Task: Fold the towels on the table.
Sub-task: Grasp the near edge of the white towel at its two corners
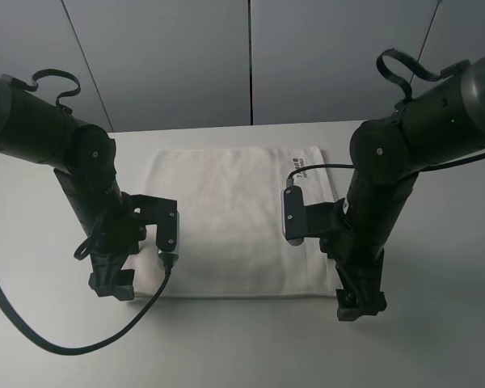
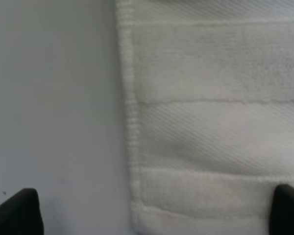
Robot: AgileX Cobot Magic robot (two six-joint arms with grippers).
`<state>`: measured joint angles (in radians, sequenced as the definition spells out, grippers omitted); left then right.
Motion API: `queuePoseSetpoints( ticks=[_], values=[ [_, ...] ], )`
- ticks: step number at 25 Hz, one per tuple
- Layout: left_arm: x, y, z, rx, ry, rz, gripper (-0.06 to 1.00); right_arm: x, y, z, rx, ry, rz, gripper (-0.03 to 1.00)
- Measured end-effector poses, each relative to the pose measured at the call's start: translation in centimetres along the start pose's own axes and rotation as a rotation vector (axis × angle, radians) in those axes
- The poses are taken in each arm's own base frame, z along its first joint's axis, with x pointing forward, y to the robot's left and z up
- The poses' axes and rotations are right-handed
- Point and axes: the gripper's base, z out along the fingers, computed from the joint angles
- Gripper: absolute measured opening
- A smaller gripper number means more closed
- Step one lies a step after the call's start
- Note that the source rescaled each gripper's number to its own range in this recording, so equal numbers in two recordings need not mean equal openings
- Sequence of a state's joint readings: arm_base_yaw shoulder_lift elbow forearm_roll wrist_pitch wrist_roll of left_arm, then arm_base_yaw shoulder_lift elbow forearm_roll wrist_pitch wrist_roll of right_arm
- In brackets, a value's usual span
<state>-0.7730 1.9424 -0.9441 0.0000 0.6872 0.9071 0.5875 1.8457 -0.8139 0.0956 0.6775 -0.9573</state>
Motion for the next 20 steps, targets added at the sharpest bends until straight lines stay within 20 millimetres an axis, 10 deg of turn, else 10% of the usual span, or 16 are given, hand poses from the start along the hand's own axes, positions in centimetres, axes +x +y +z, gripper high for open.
queuePoseSetpoints(
  ticks=[20],
  values=[
    [-0.1,0.1,0.1,-0.011,-0.009,0.004,0.99,-0.8,0.2,1.5,0.058,0.088,-0.078,1.0]
  ],
)
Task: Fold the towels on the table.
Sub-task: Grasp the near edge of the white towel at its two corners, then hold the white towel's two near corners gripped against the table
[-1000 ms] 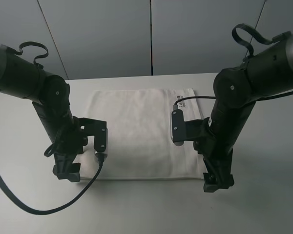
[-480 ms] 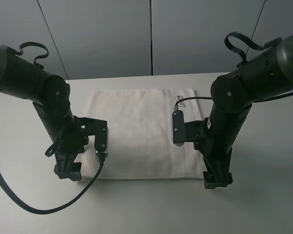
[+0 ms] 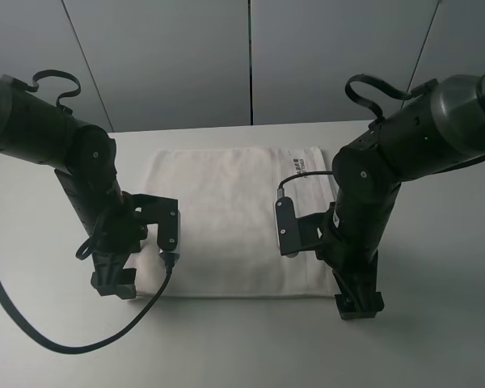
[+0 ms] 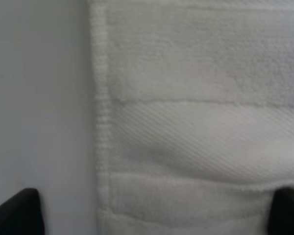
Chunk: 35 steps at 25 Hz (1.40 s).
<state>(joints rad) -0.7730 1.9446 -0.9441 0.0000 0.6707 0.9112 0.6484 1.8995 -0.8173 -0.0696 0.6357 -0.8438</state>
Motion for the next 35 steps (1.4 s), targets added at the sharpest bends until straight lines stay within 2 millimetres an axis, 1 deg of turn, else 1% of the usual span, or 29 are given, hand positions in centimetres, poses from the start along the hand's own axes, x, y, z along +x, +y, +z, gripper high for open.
queuePoseSetpoints(
  ticks=[3,4,5,7,10,13,16,17,19,25,27,28,33,35],
  values=[
    [-0.01,0.01,0.0,-0.001,-0.001,0.0,0.99,0.0,0.0,0.0,0.0,0.0,0.002,1.0],
    [-0.01,0.01,0.0,-0.001,-0.001,0.0,0.99,0.01,0.0,0.05,-0.001,0.002,0.0,0.97],
    [-0.01,0.01,0.0,-0.001,-0.001,0.0,0.99,0.0,-0.06,0.09,0.004,0.003,-0.004,0.91],
    [-0.01,0.01,0.0,-0.001,-0.001,0.0,0.99,-0.05,-0.23,0.07,0.019,0.0,-0.014,0.75],
    [-0.01,0.01,0.0,-0.001,-0.001,0.0,0.99,-0.19,-0.4,0.07,0.03,-0.01,-0.014,0.48],
    [-0.02,0.03,0.0,-0.003,-0.002,-0.002,0.99,-0.22,-0.42,0.07,0.033,-0.013,-0.014,0.27],
    [-0.02,0.03,0.0,-0.003,-0.002,-0.008,0.99,-0.25,-0.45,0.04,0.033,-0.014,-0.012,0.08],
    [-0.02,0.03,0.0,-0.003,-0.002,-0.008,0.99,-0.25,-0.45,0.04,0.033,-0.014,-0.012,0.04],
    [-0.02,0.03,0.0,-0.003,-0.002,-0.01,0.99,-0.25,-0.45,0.04,0.033,-0.014,-0.012,0.01],
    [-0.04,0.05,0.0,-0.006,-0.005,-0.01,0.99,-0.25,-0.45,0.04,0.033,-0.014,-0.012,0.01],
    [-0.06,0.08,0.0,-0.009,-0.007,-0.01,0.96,-0.26,-0.44,0.04,0.033,-0.015,-0.01,0.01],
    [-0.08,0.11,0.0,-0.012,-0.009,-0.01,0.91,-0.27,-0.45,0.04,0.034,-0.017,-0.01,0.01],
    [-0.11,0.14,0.0,-0.015,-0.012,-0.01,0.47,-0.36,-0.48,0.04,0.037,-0.026,-0.003,0.01],
    [-0.11,0.14,0.0,-0.015,-0.012,-0.01,0.33,-0.39,-0.47,0.04,0.036,-0.03,0.002,0.01]
  ],
)
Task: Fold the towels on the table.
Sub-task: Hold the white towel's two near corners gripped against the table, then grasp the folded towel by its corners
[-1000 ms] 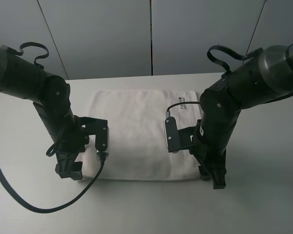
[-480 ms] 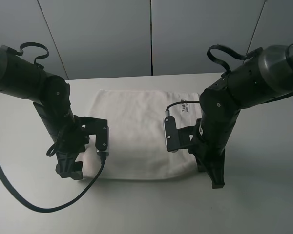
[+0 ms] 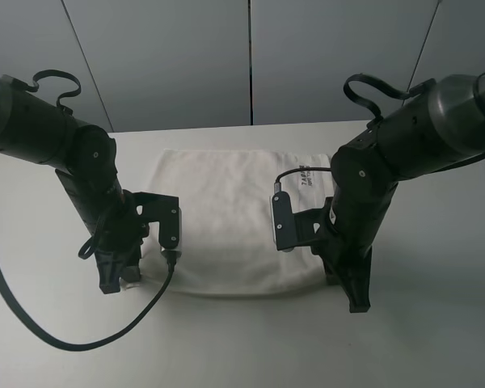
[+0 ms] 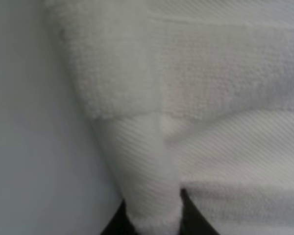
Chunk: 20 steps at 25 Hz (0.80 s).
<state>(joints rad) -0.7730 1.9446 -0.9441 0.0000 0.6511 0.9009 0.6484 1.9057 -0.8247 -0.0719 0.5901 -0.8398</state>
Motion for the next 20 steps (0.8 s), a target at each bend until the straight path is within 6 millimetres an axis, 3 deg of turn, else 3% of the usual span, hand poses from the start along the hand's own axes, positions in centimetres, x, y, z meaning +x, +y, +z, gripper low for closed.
queuePoseSetpoints(
  ticks=[6,20],
  values=[
    [-0.01,0.01,-0.01,0.0,0.0,-0.007,0.02,-0.03,0.0,0.0,0.0,-0.003,0.003,0.01],
    [0.08,-0.1,-0.5,0.014,0.011,-0.038,0.01,-0.17,0.16,-0.05,-0.017,-0.019,0.039,0.01]
  ],
)
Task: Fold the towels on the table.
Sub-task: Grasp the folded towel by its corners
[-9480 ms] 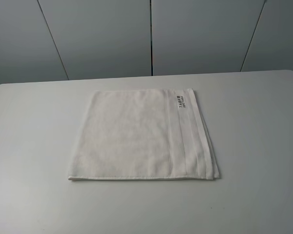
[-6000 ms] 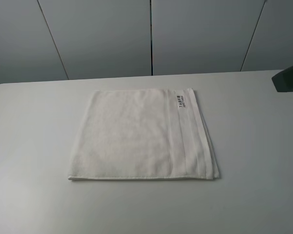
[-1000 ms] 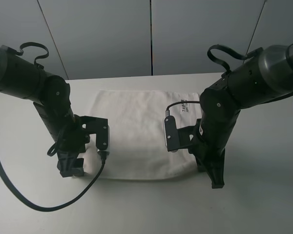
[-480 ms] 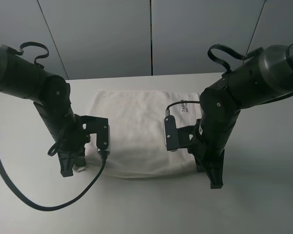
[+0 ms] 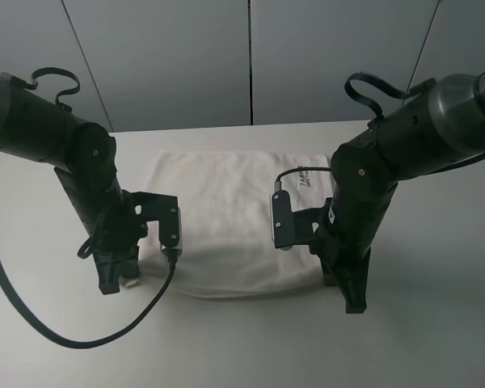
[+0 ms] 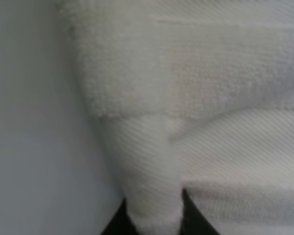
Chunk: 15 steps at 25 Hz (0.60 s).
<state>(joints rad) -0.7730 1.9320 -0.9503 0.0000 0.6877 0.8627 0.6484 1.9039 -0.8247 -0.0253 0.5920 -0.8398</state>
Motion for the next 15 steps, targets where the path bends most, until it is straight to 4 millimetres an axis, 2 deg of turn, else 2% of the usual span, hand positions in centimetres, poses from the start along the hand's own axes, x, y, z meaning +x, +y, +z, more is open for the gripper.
queuePoseSetpoints(
  ticks=[4,10,15],
  values=[
    [0.0,0.0,-1.2,-0.027,-0.024,-0.023,0.01,-0.1,0.4,-0.6,-0.02,-0.033,0.074,0.01],
    [0.1,-0.3,-3.0,-0.045,-0.041,-0.071,0.01,0.3,1.1,-3.7,-0.023,-0.058,0.123,0.01],
    [0.2,-0.8,-3.9,-0.014,-0.057,-0.123,0.01,0.7,2.0,-5.4,-0.071,-0.063,0.153,0.01]
  ],
)
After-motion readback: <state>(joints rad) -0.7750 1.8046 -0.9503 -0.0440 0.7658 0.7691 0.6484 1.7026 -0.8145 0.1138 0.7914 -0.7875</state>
